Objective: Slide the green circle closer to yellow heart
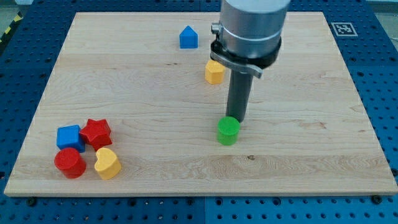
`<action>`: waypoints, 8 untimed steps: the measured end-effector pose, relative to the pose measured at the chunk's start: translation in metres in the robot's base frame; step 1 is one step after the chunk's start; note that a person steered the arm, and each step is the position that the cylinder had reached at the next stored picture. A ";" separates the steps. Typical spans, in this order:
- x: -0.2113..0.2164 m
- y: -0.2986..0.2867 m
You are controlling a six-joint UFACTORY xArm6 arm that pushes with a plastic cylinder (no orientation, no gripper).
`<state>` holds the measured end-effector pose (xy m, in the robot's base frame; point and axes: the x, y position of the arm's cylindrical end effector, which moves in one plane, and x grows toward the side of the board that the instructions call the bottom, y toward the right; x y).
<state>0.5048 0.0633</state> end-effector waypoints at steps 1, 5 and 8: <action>0.006 0.025; 0.032 -0.072; 0.073 -0.095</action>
<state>0.5777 -0.0315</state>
